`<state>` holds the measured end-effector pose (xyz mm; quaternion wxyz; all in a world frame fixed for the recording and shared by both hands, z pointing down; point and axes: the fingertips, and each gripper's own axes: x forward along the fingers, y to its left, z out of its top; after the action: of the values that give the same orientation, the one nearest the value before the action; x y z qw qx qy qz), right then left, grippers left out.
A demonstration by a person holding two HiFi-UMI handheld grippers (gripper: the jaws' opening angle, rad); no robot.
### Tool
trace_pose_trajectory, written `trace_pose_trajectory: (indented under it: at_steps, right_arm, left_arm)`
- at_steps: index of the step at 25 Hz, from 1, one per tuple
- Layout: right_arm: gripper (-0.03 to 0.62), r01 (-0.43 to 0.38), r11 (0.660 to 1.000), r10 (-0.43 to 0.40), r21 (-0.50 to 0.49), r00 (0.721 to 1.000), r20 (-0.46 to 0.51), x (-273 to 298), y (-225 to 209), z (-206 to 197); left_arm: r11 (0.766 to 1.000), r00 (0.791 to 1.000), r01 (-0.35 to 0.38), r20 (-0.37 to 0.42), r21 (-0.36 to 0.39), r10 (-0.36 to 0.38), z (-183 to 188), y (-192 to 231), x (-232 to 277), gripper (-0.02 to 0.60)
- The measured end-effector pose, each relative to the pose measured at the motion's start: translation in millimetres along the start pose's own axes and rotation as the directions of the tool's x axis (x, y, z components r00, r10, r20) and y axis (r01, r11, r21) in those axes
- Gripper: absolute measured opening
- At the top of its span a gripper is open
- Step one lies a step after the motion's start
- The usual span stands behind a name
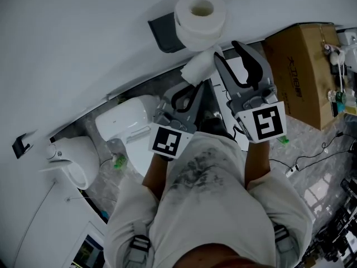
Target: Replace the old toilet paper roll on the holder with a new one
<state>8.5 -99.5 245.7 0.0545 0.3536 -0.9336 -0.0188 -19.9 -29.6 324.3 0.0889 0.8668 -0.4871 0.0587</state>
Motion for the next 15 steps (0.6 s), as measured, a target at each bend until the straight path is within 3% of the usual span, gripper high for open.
trace_pose_trajectory:
  at_steps: [15]
  right_arm:
    - [0.358,-0.014,1.000,0.014,0.027,1.000,0.013,44,2,12]
  left_arm:
    - [1.000,1.000,-0.013,-0.023,0.003,0.013,-5,21,-21,0.017]
